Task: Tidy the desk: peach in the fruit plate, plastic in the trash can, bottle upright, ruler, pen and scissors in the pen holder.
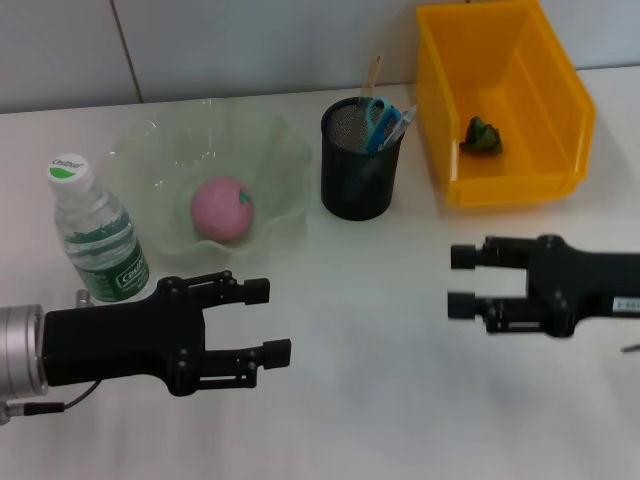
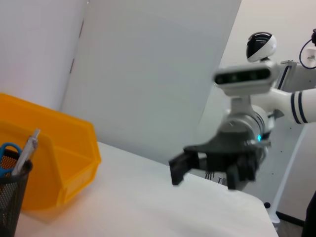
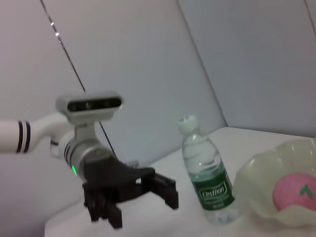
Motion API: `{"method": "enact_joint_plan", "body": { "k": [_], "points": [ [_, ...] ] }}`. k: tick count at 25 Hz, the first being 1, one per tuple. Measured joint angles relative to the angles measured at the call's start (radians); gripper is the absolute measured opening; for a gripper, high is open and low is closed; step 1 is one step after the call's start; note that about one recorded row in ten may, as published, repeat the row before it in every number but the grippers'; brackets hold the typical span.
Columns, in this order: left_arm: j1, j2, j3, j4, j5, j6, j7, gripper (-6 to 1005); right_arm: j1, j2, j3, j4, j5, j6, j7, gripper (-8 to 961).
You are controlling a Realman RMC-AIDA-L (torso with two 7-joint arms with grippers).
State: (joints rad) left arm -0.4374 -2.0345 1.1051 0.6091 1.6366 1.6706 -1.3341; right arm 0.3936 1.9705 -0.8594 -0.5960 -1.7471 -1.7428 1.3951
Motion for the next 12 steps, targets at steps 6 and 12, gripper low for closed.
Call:
{"method": "enact_joint_plan", "body": {
  "k": [6,12],
  "points": [
    [-0.038,0.007,0.0,-0.088,0.017,-0.019,0.006,809,-0.018,0.003,-0.007,0.061,-0.005,0.006,-0.13,741],
    [-0.061,0.012,0.0,-0.115,0.023,-0.02,0.012,809,-0.013,0.01,-0.005,0.076,-0.044,0.005,-0.154,741]
  ]
}}
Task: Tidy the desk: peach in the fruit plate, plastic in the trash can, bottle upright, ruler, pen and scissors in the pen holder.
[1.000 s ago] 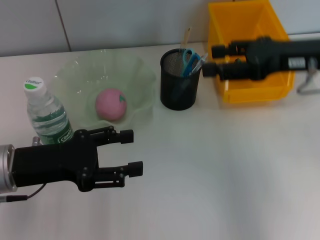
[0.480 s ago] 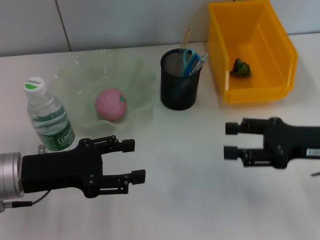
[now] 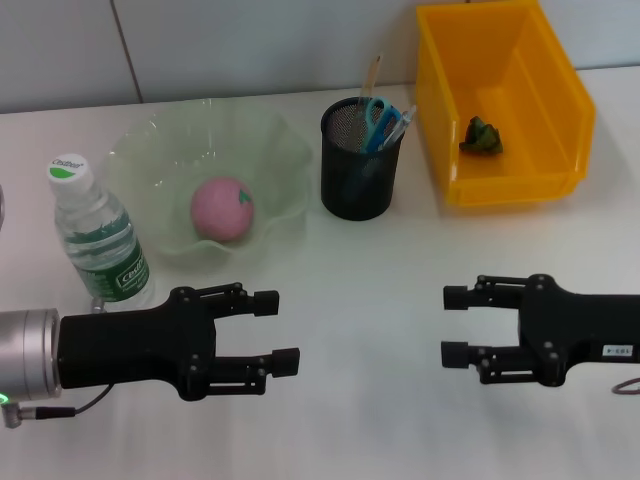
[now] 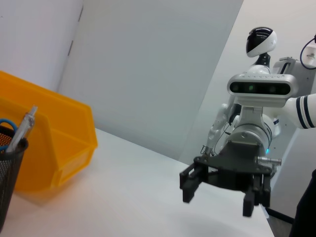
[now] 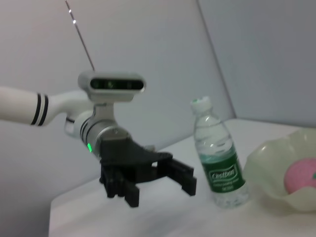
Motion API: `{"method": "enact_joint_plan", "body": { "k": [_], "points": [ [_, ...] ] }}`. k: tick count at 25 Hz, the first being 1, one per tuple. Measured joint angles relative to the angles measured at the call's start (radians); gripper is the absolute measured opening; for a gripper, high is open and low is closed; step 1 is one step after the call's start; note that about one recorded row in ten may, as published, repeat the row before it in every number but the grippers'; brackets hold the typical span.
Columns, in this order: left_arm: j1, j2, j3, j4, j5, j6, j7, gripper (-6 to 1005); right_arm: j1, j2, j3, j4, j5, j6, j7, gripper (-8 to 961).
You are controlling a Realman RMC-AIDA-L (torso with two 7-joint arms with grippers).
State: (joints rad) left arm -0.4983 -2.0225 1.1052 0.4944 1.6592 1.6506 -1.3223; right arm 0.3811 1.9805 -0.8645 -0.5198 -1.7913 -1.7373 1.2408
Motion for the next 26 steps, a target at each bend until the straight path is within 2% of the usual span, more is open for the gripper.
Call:
{"method": "enact_joint_plan", "body": {
  "k": [9,26],
  "points": [
    [0.007,0.011,0.001,0.0,0.001,0.008,0.0,808,0.006,0.012,-0.005,0.002,-0.011,0.012,-0.011,740],
    [0.011,0.013,0.008,0.004,0.001,0.012,0.0,809,0.016,0.019,-0.004,0.003,-0.013,0.024,-0.012,740]
  ]
}}
